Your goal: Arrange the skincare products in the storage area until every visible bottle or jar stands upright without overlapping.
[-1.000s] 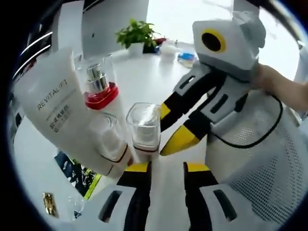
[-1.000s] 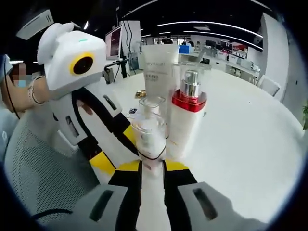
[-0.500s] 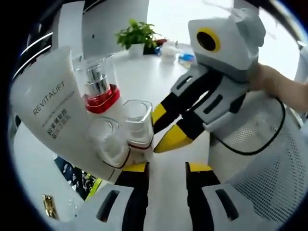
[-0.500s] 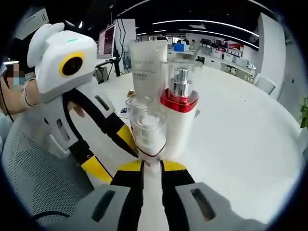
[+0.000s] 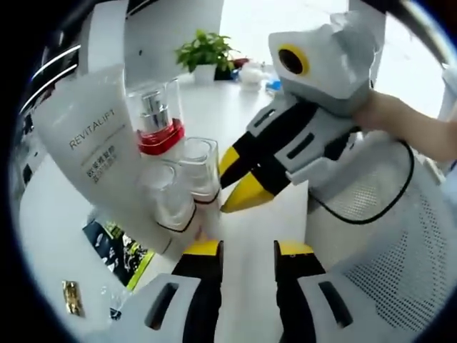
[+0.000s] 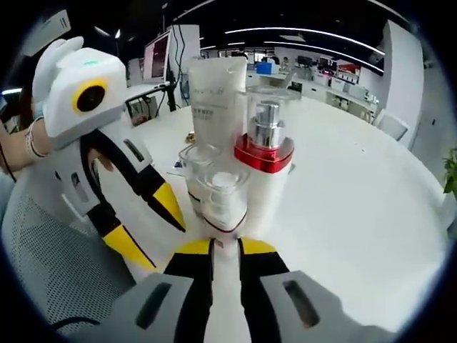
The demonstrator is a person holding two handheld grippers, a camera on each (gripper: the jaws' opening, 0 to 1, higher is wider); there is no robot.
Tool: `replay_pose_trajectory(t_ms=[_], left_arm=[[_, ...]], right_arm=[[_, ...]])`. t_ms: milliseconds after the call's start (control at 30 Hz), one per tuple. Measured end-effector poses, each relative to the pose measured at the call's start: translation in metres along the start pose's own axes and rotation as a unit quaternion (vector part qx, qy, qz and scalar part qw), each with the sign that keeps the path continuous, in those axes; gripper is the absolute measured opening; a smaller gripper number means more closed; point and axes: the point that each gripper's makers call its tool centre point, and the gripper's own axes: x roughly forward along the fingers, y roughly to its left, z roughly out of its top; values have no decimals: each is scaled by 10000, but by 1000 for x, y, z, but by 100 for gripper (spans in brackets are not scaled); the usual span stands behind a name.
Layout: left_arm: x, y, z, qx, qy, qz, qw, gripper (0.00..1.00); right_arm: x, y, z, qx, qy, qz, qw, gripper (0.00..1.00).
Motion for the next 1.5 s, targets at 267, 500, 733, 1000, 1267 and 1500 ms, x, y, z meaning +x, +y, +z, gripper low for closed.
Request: replay_pose_trajectory(t_ms=[267,500,733,1000,1267,1500], left_arm=[[-9,4,-4,-94,-33,70,9999,24],[-13,7,-9,-173,4,98,9998,25],[-24,11,-9,-256,-47,195,9995,25],[-38,19,-13,-363,-53,477,9982,27],[-55,26,-14,-501,-160,787,9955,31],[-71,32,-17,-511,-135,1103,9925,41]], right_arm=[[4,-1,3,76,-8,-14,10000,14],[5,-1,4,77,-19,-12,10000,14],[3,-1,3,49,-12,-15,10000,14],[-7,3,11,-33,-130,-43,9999,17],[-22,11,22,-197,-363,-105,9991,28],[-33,14,35,-275,-498,-204,9982,39]])
